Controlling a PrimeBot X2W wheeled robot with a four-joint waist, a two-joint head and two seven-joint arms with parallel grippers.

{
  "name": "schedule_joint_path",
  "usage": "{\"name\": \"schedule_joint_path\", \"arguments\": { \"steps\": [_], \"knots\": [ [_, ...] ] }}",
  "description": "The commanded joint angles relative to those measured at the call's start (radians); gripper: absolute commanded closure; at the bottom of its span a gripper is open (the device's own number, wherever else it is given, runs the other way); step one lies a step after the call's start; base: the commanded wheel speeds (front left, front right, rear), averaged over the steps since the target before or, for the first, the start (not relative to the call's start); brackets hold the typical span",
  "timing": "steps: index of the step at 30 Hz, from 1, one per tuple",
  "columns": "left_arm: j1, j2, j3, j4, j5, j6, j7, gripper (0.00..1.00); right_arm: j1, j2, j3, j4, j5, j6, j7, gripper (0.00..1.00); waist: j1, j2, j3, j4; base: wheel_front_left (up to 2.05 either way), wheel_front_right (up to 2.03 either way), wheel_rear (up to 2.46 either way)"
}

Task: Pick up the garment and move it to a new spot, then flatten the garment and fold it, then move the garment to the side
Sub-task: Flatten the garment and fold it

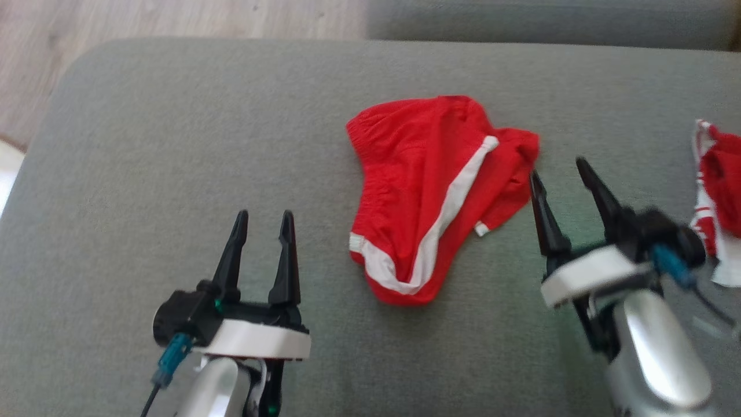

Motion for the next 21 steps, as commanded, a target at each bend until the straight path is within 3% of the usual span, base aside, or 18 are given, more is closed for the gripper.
{"name": "schedule_joint_path", "arguments": {
  "steps": [1,10,21],
  "knots": [
    [-0.049,0.002,0.021,-0.032,-0.007,0.005,-0.006,0.0,-0.063,-0.024,0.035,-0.01,0.01,-0.001,0.018,0.0,-0.0001,0.0,0.025,0.028,0.0,0.0,0.0],
    [-0.079,0.002,-0.032,-0.024,-0.027,0.014,-0.006,0.0,-0.259,-0.133,0.143,0.232,0.095,-0.001,0.135,0.0,-0.0001,0.0,0.068,0.109,0.0,0.0,0.0],
    [-0.089,0.002,-0.054,-0.017,-0.041,0.022,-0.006,0.0,-0.396,-0.194,0.278,0.428,0.194,-0.001,0.113,0.0,-0.0001,0.0,0.087,0.156,0.0,0.0,0.0]
  ]
}}
